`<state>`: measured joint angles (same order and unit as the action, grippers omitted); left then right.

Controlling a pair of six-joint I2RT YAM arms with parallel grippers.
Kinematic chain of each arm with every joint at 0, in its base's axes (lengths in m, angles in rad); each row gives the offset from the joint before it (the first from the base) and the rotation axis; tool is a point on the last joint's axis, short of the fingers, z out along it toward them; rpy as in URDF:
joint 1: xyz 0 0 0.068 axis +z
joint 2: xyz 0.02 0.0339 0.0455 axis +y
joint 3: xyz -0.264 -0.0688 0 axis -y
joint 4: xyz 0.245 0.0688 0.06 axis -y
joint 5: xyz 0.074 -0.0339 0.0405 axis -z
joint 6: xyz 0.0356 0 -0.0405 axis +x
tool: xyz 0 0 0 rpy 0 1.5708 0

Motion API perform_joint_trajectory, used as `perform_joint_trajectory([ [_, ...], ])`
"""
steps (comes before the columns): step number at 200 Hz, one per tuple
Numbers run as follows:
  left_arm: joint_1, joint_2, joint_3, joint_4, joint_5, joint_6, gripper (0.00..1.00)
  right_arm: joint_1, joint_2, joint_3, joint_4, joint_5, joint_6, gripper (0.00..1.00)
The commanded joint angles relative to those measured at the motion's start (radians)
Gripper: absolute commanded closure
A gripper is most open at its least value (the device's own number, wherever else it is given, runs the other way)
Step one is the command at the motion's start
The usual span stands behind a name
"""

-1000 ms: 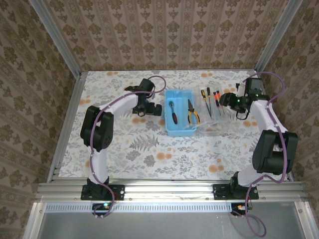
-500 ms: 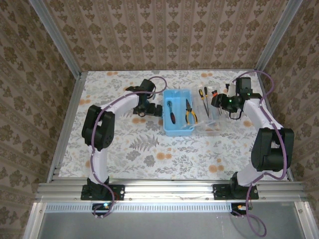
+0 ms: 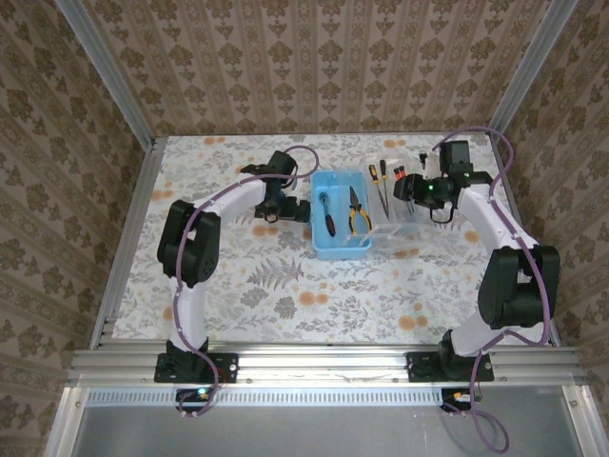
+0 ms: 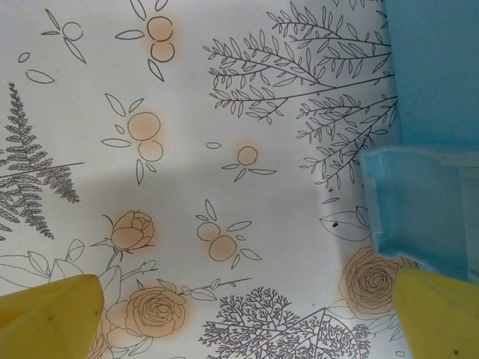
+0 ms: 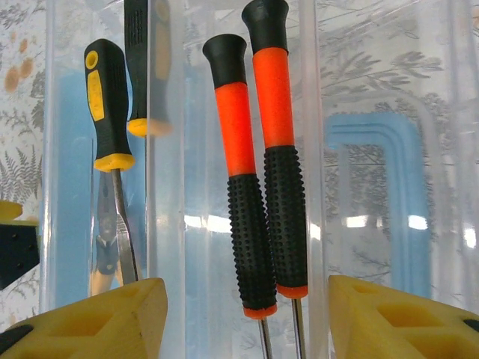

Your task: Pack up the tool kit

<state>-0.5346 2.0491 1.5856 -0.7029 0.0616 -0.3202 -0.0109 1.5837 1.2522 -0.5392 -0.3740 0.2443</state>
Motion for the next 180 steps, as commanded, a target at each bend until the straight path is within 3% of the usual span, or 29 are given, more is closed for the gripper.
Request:
perform_joint_trajectory([
  [1, -0.013, 0.028, 0.022, 0.018, 0.029, -0.003, 0.00, 0.039, -0.029, 0.052, 0.007, -0.051, 0.013, 0.40],
  [63, -0.015, 0.029, 0.024, 0.022, 0.034, -0.005, 0.00, 0.130, -0.022, 0.098, -0.028, -0.033, 0.022, 0.35],
  [129, -0.015, 0.034, 0.025, 0.032, 0.043, -0.006, 0.00, 0.266, 0.017, 0.188, -0.064, -0.005, 0.036, 0.22],
  [180, -0.017, 0.032, 0.024, 0.037, 0.049, -0.005, 0.00, 0.314, 0.045, 0.214, -0.098, 0.110, 0.044, 0.12],
])
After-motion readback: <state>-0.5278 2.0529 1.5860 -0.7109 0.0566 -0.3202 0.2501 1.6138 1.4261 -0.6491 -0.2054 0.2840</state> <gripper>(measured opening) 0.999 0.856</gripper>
